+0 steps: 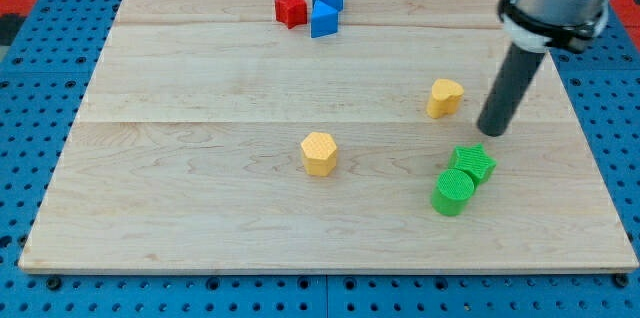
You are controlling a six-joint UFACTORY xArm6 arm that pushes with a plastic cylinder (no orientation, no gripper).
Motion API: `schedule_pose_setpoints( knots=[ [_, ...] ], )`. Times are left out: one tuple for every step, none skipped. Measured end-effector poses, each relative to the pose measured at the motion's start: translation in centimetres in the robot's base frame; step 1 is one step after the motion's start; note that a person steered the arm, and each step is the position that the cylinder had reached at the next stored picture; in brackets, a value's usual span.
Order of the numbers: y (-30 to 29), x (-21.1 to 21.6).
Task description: Separate the yellow blocks and green blocks
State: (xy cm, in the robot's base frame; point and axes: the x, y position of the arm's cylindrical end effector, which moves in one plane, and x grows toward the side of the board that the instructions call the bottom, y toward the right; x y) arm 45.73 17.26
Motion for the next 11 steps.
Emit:
schedule_pose_setpoints(
  knots=[
    [-4.3, -2.4],
    [0.6, -3.8],
    [3.4, -4.2],
    [-0.2, -7.2],
    [1.3, -8.3],
    [-3.5, -4.6],
    [-3.9, -4.4],
    [0.5, -6.8],
    [-5.0, -8.1],
    [-12.2, -4.8],
    [-15.1, -1.8]
  ],
)
